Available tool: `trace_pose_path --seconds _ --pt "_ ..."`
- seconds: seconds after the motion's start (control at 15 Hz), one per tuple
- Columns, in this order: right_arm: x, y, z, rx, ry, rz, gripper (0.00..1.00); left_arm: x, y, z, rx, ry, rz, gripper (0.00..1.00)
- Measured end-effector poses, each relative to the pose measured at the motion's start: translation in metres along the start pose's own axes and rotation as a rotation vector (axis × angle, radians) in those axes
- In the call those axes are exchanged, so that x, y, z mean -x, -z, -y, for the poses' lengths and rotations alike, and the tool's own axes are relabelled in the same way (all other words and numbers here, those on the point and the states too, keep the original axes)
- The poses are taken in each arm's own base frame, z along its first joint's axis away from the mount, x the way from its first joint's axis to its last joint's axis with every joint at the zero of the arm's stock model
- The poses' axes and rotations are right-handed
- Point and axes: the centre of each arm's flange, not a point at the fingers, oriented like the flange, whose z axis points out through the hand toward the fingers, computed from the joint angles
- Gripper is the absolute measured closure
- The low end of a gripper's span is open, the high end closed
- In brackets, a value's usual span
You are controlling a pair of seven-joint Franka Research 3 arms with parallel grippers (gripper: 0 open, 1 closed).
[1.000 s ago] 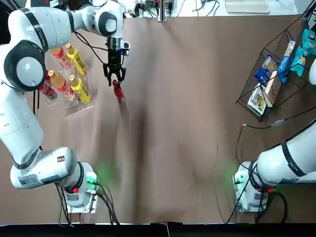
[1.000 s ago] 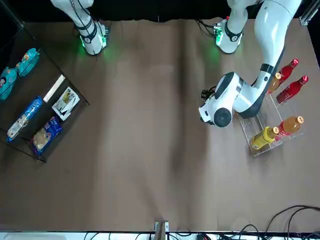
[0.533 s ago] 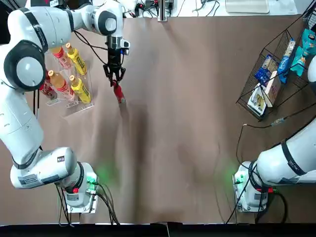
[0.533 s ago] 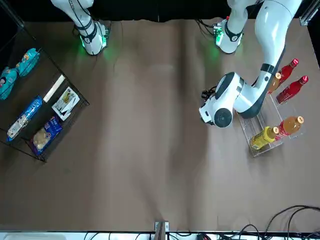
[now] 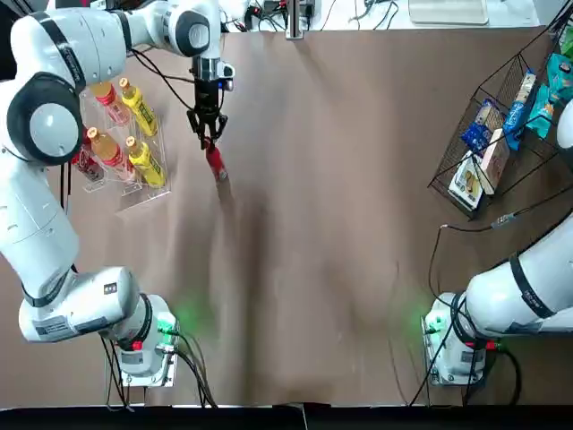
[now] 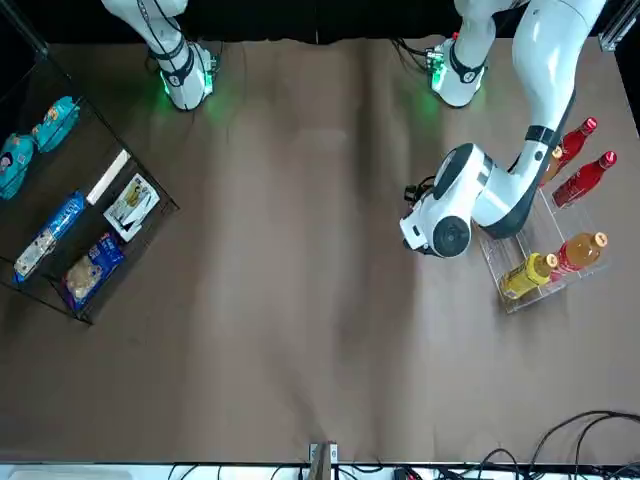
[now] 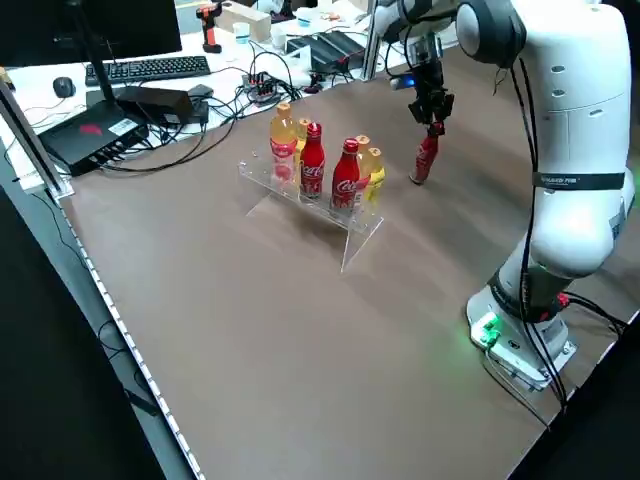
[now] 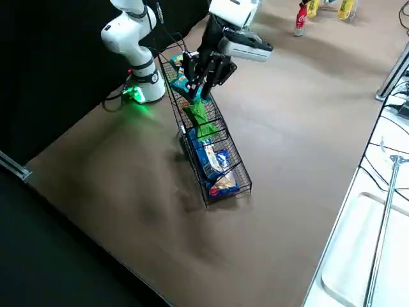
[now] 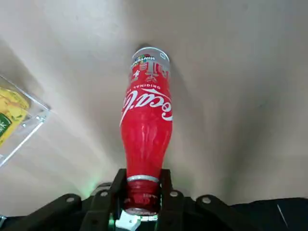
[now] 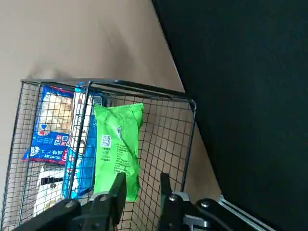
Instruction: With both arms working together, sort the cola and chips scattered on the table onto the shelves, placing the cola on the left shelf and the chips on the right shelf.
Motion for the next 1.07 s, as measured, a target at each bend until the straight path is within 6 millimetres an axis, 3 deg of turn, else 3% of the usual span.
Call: trace_pose_path --seconds 0.27,0.33,0.53,0.6,0.8,1.07 --pt "0.002 0.006 0.015 -0.037 0.024 -0.007 0.63 0.014 0.041 0.011 0.004 0.03 -0.079 0.68" --pt "0.007 0.014 0.043 -0.196 0.058 0.011 0.62 0.028 0.063 0.024 -0.004 0.056 -0.093 0.68" --pt "0.017 0.031 0.075 -0.416 0.098 0.04 0.58 0.044 0.096 0.05 0.007 0.098 -0.105 0.68" --pt "0.022 0.038 0.085 -0.446 0.116 0.042 0.55 0.047 0.104 0.058 0.013 0.11 -0.106 0.68" --pt "0.04 0.065 0.122 -0.473 0.192 0.027 0.3 0.056 0.12 0.09 0.035 0.155 -0.11 0.68" --pt "0.067 0.095 0.173 -0.496 0.291 0.009 0.22 0.081 0.142 0.138 0.057 0.21 -0.115 0.68"
